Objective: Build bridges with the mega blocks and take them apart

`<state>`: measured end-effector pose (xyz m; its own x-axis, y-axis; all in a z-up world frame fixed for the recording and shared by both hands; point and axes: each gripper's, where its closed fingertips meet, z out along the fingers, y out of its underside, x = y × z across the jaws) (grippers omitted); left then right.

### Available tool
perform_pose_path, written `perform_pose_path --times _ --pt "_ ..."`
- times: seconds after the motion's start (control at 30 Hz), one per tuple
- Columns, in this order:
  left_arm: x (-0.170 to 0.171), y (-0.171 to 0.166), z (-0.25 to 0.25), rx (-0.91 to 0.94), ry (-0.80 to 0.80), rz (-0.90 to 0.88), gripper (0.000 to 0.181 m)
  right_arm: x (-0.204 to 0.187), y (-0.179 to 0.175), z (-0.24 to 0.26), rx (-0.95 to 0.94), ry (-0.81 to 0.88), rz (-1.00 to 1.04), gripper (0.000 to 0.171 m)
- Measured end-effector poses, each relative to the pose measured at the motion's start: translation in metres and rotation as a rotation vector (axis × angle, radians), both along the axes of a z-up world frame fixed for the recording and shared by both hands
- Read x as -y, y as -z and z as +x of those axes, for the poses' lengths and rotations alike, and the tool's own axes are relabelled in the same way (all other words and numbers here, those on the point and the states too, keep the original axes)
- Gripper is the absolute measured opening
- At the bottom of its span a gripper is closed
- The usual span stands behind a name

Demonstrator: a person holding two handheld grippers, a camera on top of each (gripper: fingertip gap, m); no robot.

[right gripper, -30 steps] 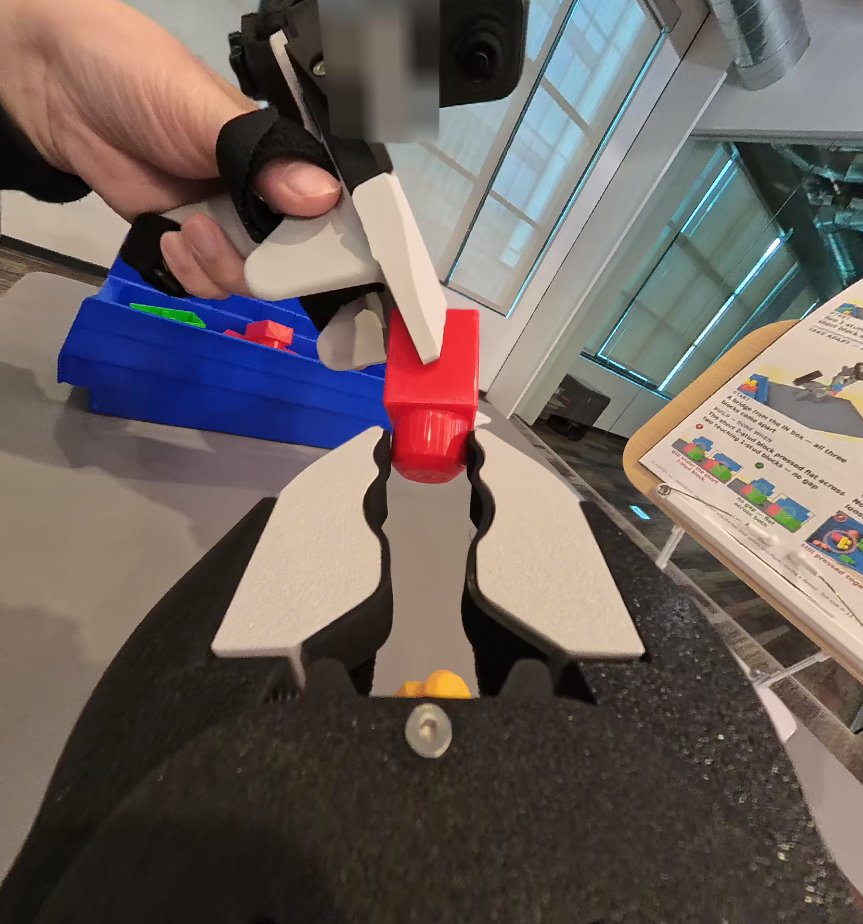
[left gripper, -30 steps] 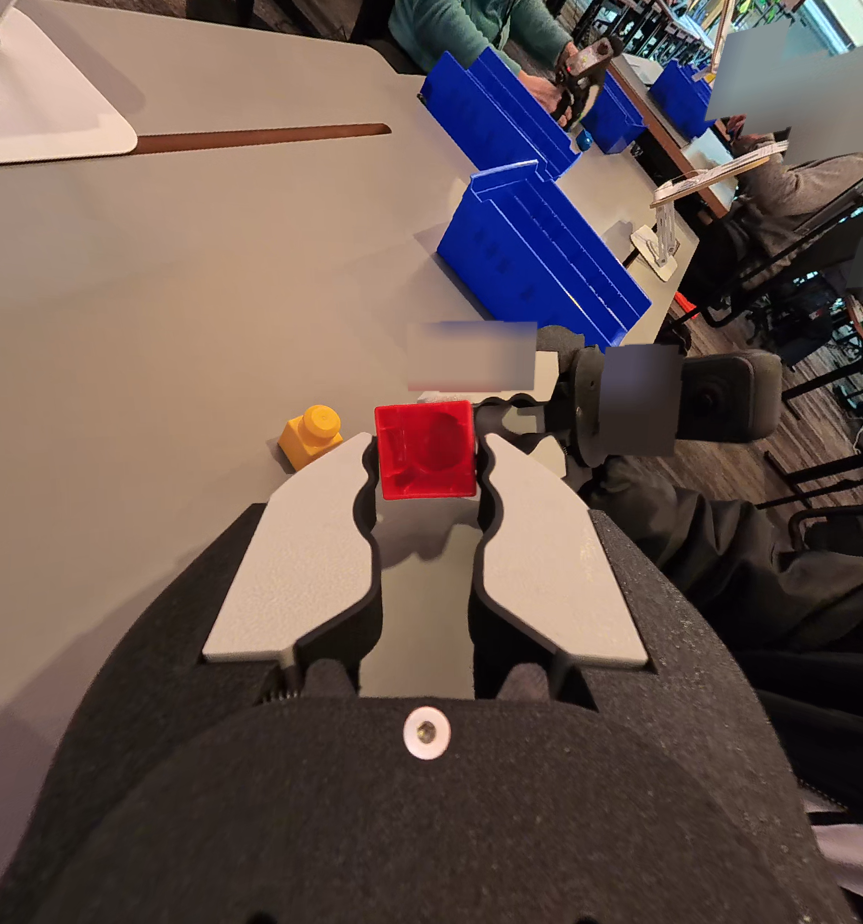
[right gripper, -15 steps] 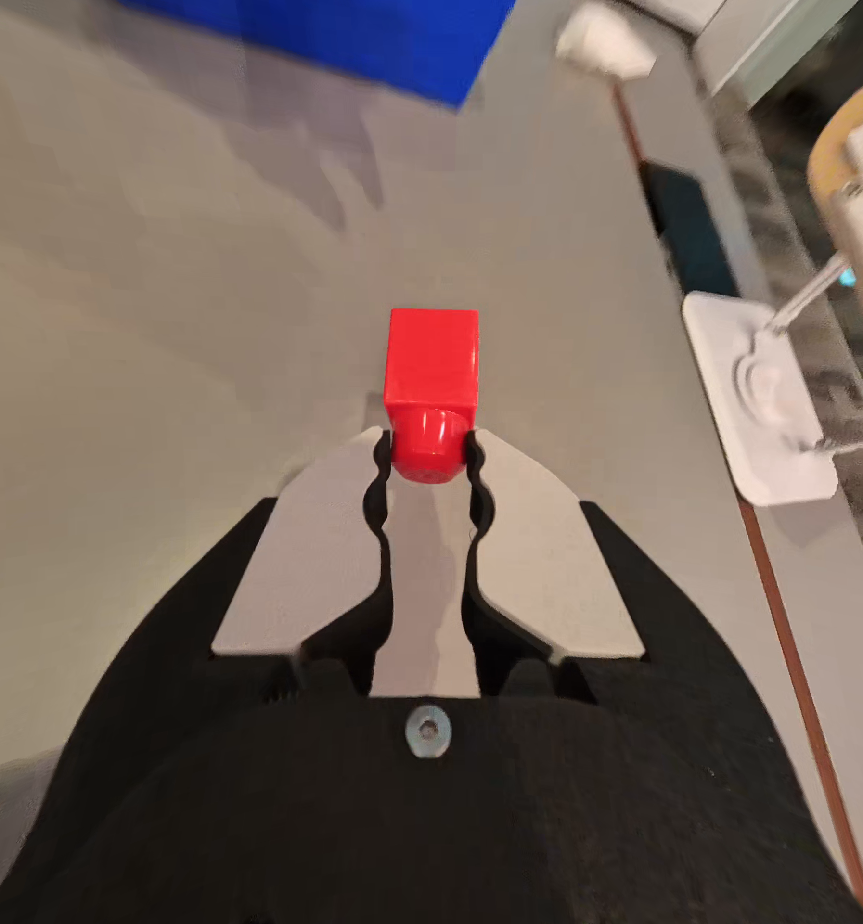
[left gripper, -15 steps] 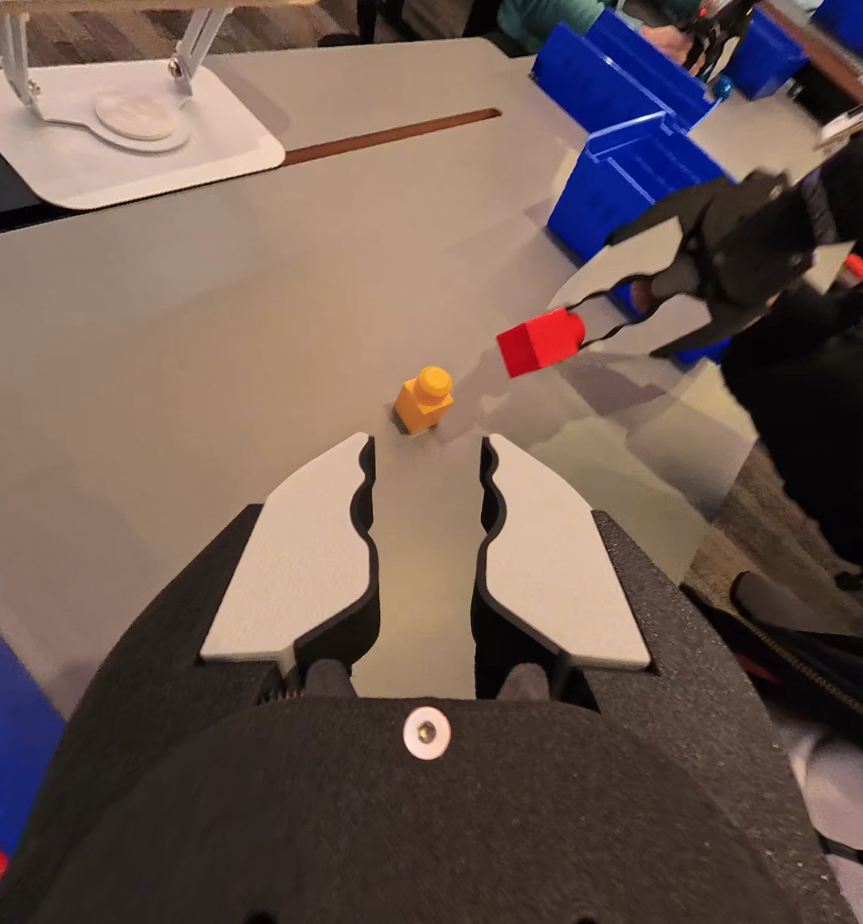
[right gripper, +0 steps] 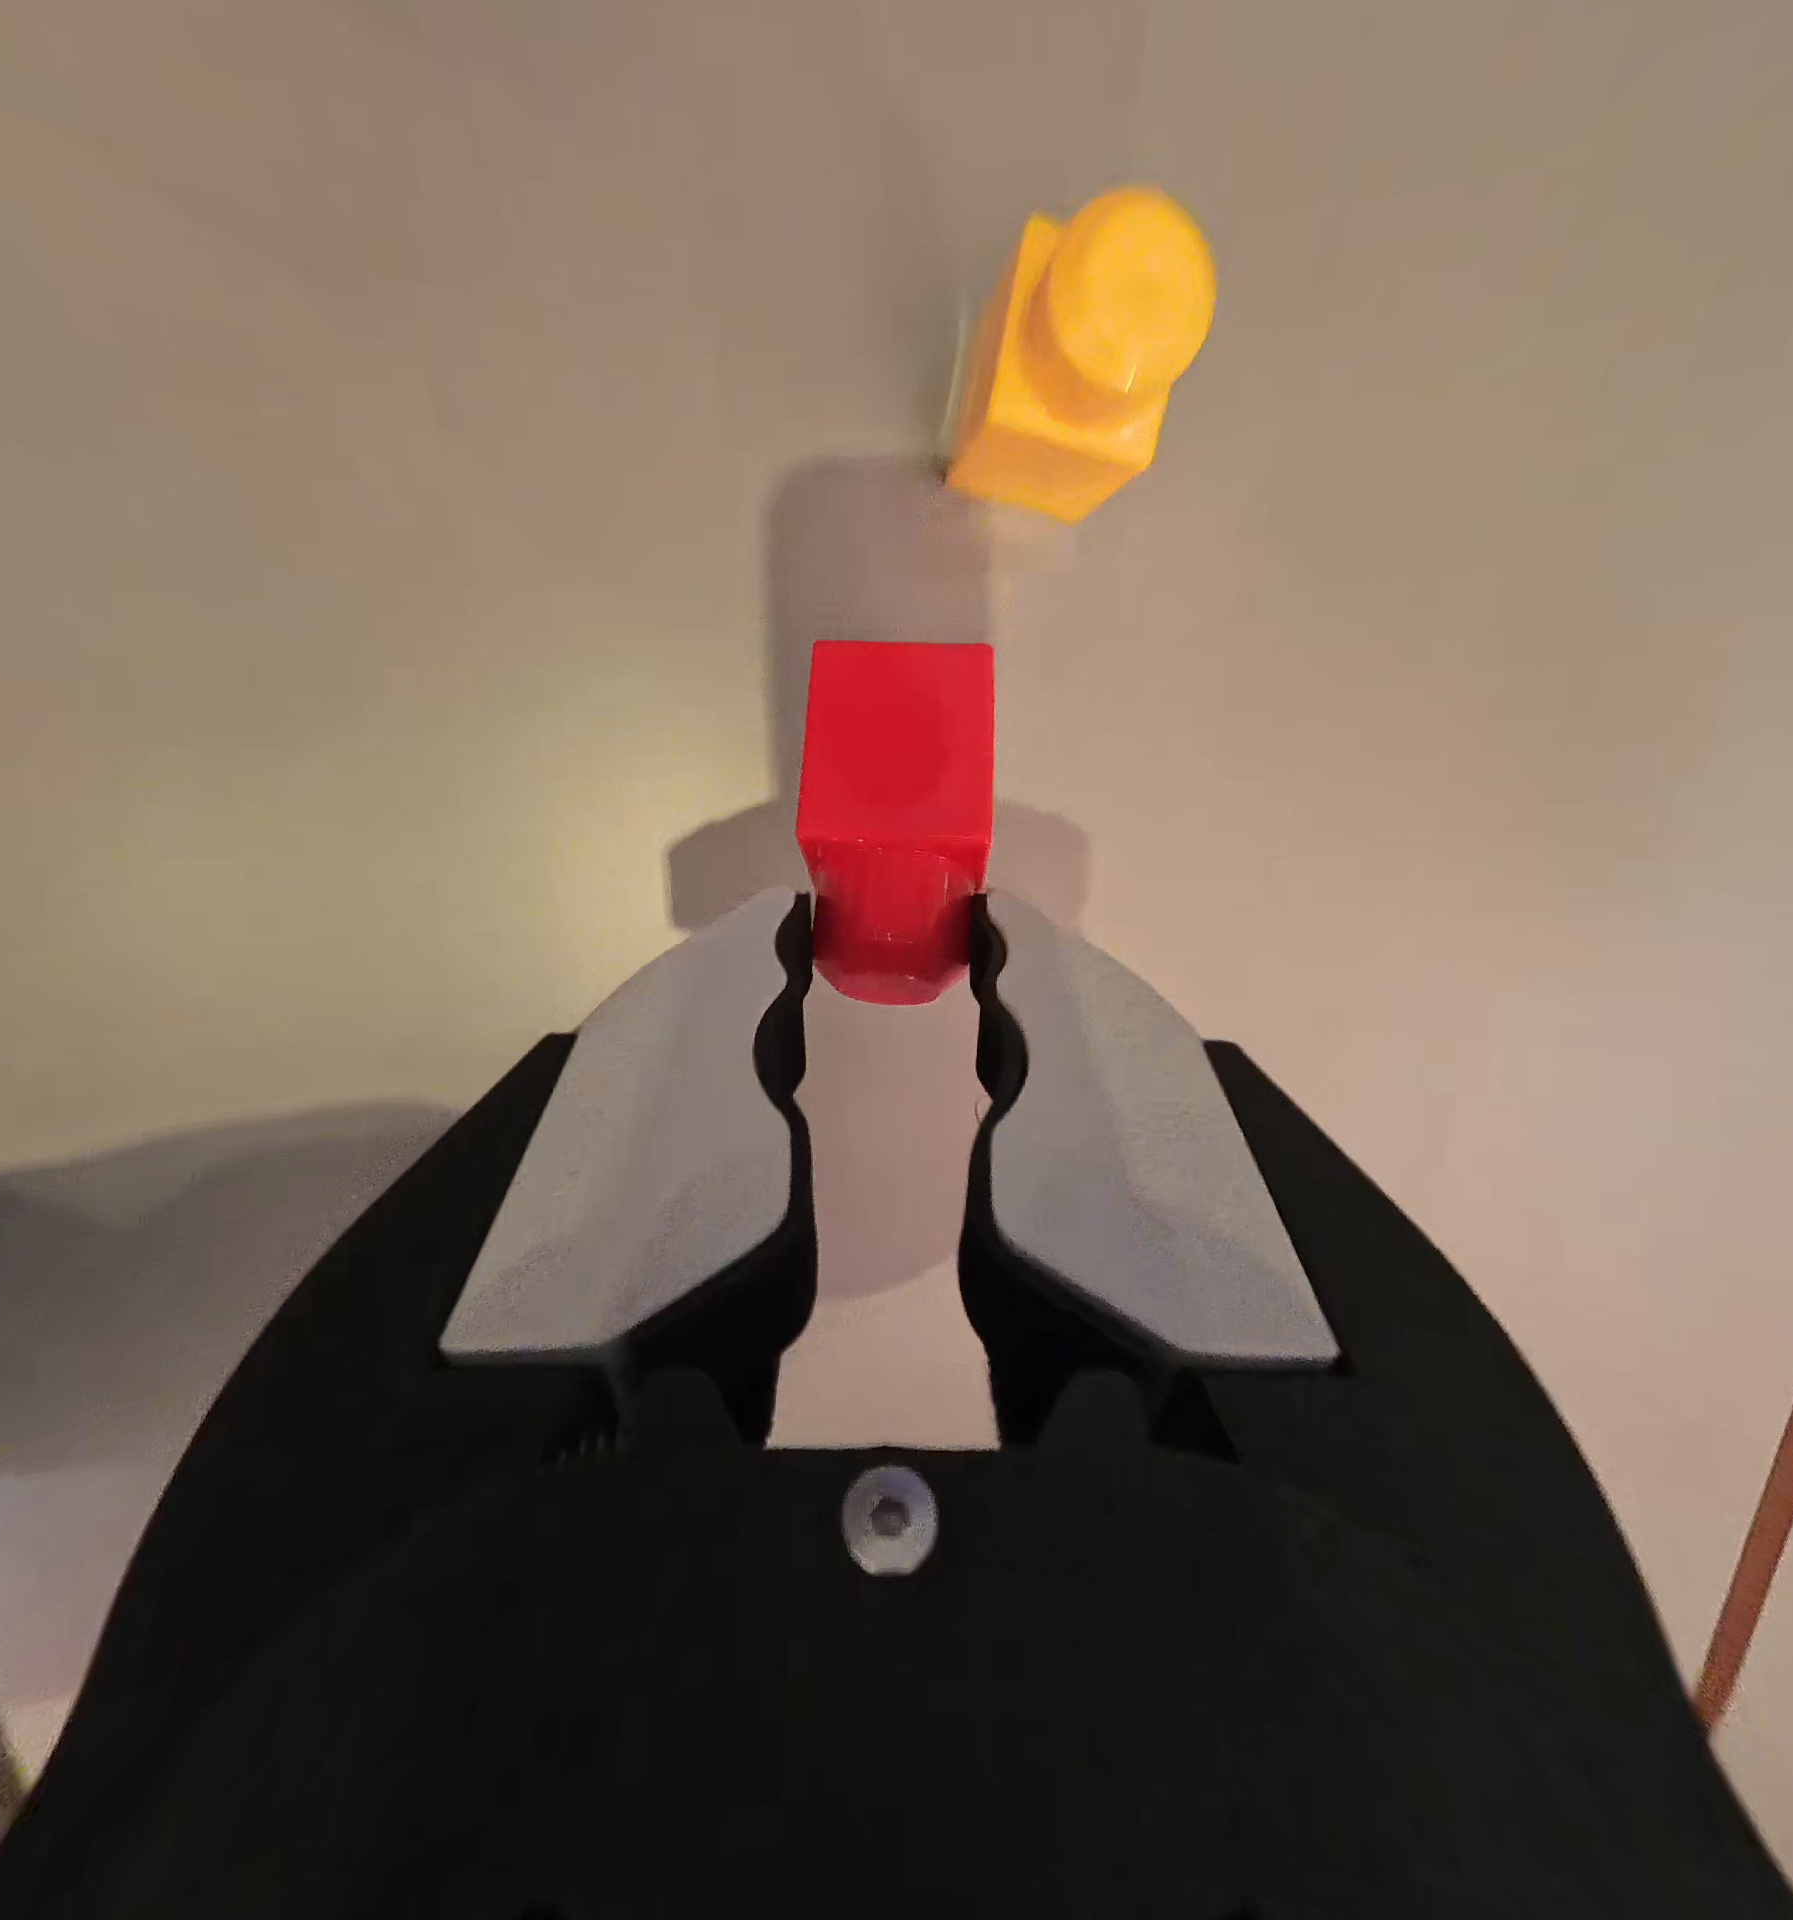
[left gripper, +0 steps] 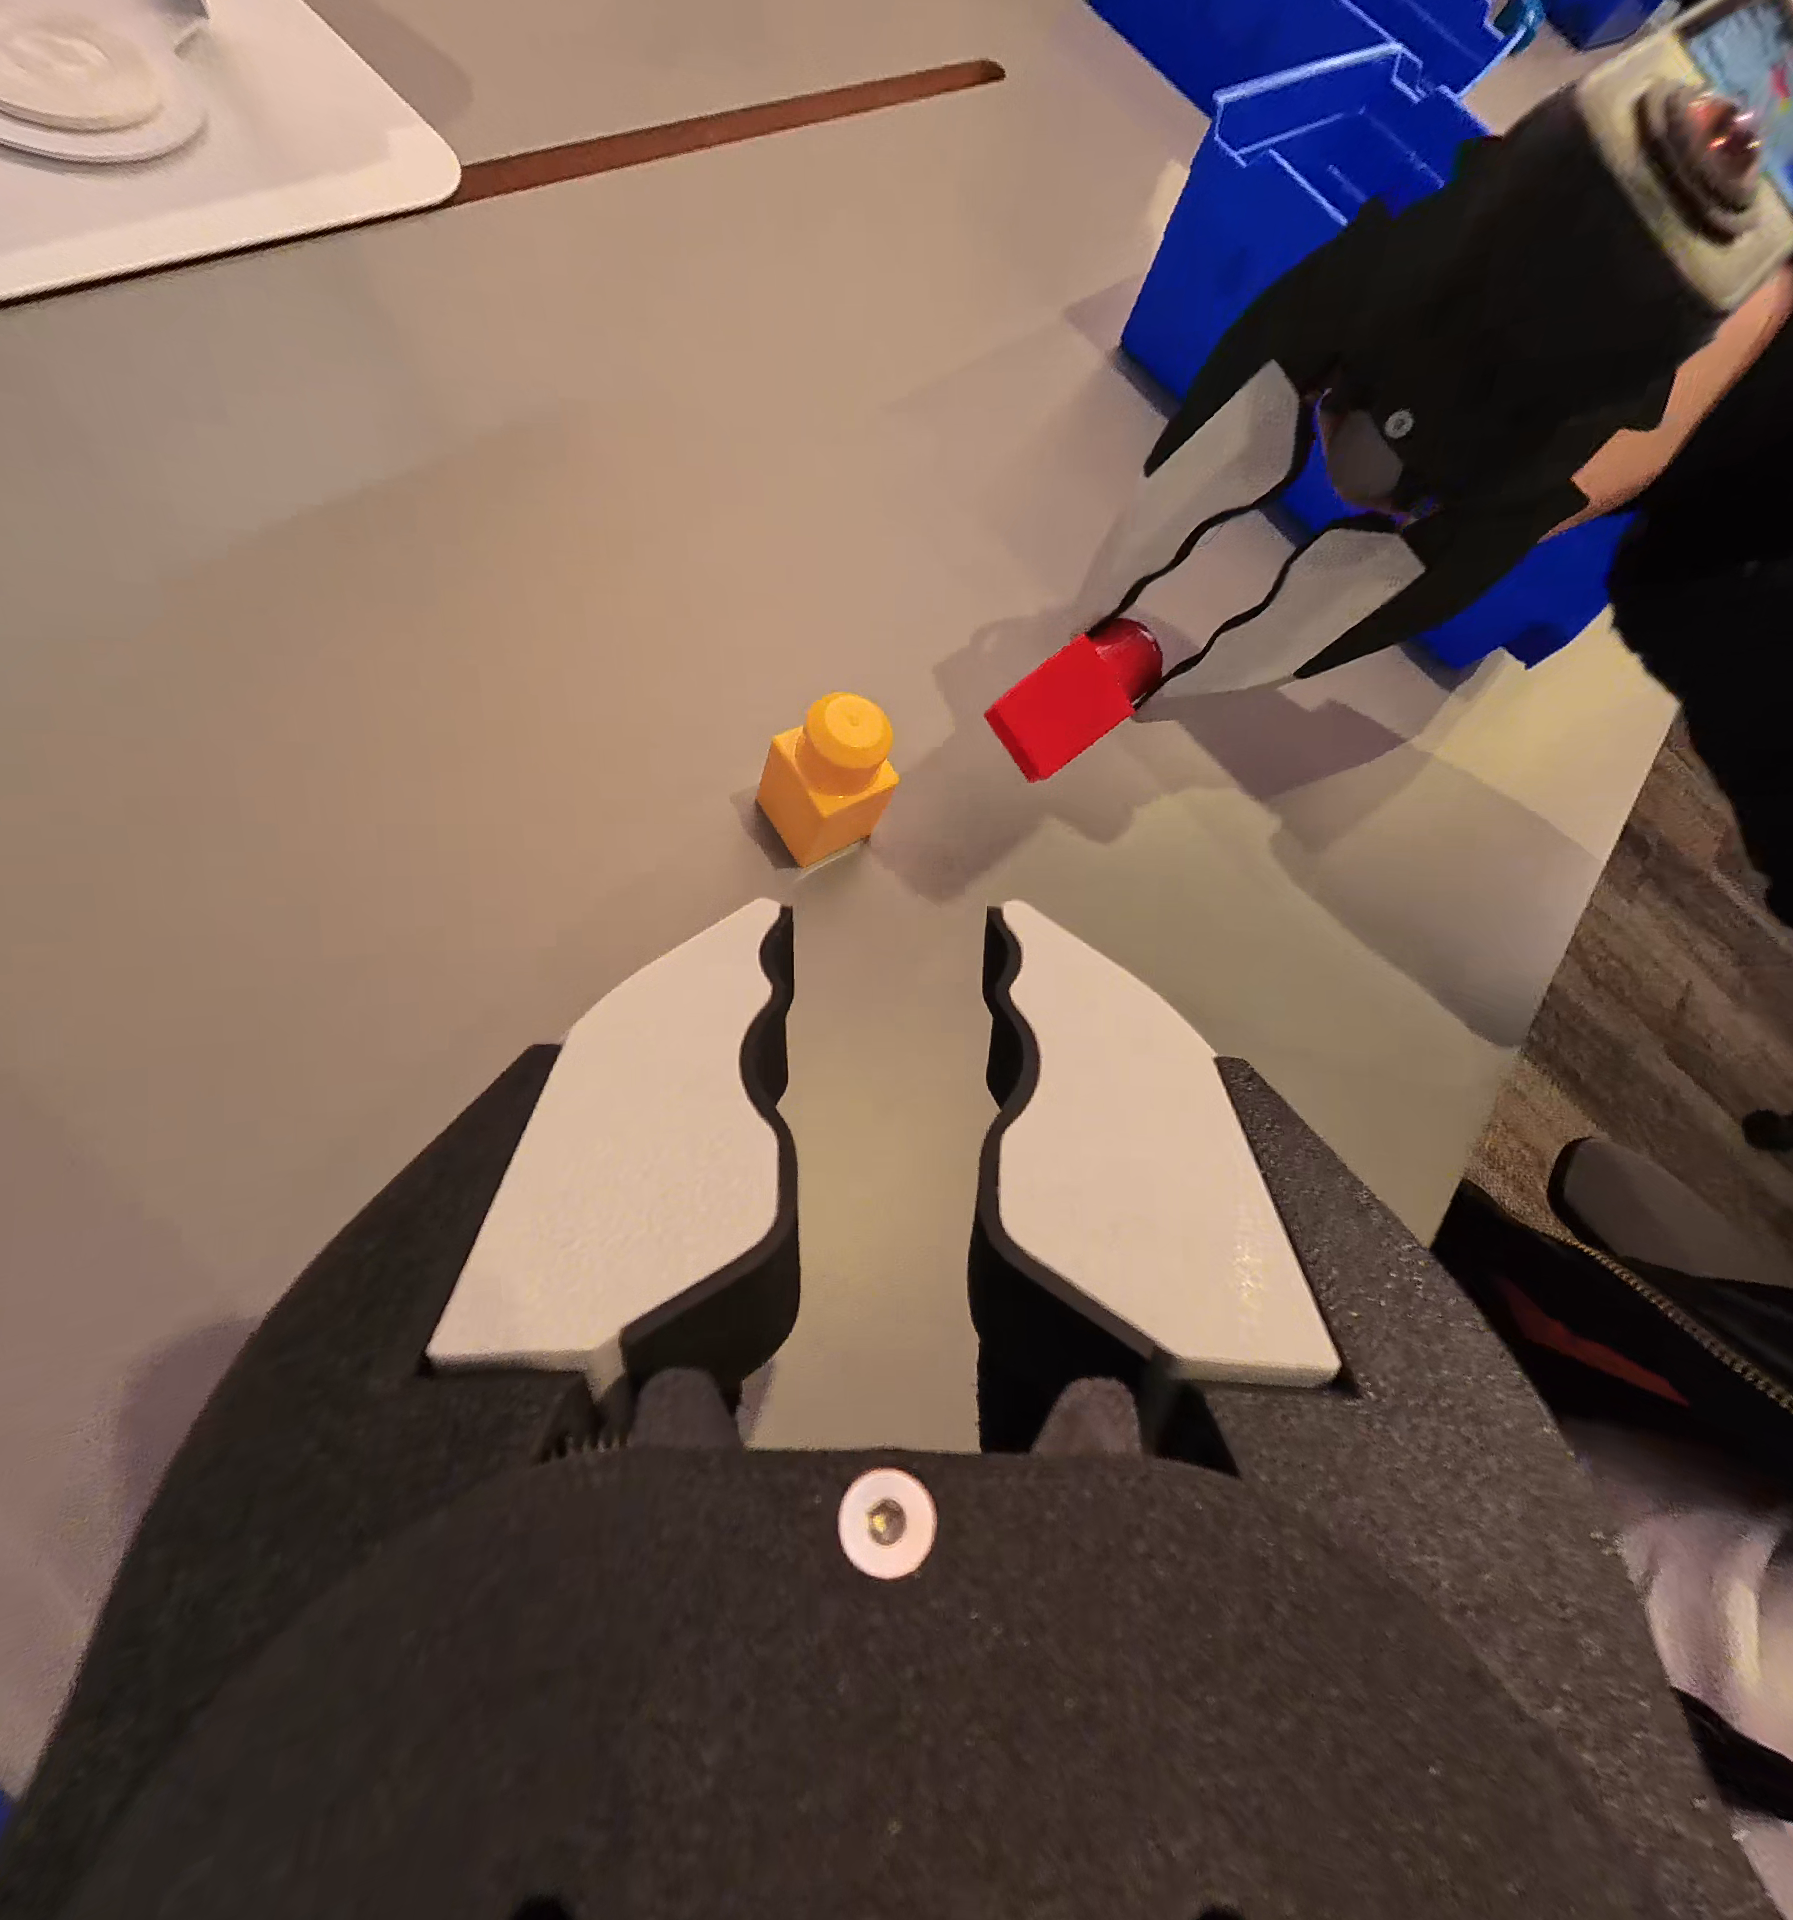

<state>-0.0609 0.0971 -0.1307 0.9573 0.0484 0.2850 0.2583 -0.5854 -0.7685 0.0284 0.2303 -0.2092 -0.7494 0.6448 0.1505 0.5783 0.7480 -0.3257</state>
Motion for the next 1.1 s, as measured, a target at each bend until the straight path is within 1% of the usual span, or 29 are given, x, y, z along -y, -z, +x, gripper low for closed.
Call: perform_pose_path --times 0.2,0.37,0.57,0.77,1.1 --pt "0.008 -0.005 -0.009 -0.001 -0.034 0.018 0.035 -0.014 0.004 0.012 0.192 -0.030 0.139 0.028" --pt "0.028 -0.013 -0.026 -0.033 -0.083 0.015 0.035 -0.031 0.008 0.021 0.332 -0.028 0.230 0.028" --pt "0.049 -0.025 -0.042 -0.052 -0.129 0.018 0.035 -0.042 0.006 0.025 0.443 -0.047 0.341 0.028" --pt "0.056 -0.030 -0.046 -0.048 -0.142 0.023 0.035 -0.050 0.005 0.025 0.543 -0.065 0.481 0.029" --pt "0.061 -0.032 -0.048 -0.049 -0.151 0.022 0.035 -0.048 0.010 0.022 0.608 -0.094 0.564 0.029"
